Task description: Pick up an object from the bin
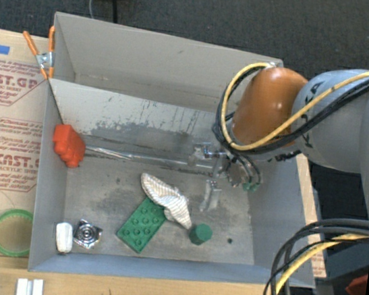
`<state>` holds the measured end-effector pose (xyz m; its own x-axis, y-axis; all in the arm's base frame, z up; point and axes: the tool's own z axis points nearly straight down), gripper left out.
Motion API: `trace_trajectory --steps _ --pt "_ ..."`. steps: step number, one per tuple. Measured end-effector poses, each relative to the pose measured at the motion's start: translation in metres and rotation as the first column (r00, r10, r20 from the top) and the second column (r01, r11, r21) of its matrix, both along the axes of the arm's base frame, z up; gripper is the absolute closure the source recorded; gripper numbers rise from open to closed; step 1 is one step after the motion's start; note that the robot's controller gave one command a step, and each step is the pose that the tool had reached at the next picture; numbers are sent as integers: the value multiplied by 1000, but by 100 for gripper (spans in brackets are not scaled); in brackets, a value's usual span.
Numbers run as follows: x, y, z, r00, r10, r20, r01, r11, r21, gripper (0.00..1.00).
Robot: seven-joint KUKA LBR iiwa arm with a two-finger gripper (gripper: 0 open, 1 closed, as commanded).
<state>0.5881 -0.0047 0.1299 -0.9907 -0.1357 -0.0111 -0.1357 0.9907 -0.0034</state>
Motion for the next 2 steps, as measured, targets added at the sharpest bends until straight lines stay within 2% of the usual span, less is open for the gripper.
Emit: trace_trajectory --steps 1,2 --pt "-46 24 -7 1000 -2 -11 2 1000 2 0" --pt "-64 38 -33 995 -104 -4 104 995 3 0"
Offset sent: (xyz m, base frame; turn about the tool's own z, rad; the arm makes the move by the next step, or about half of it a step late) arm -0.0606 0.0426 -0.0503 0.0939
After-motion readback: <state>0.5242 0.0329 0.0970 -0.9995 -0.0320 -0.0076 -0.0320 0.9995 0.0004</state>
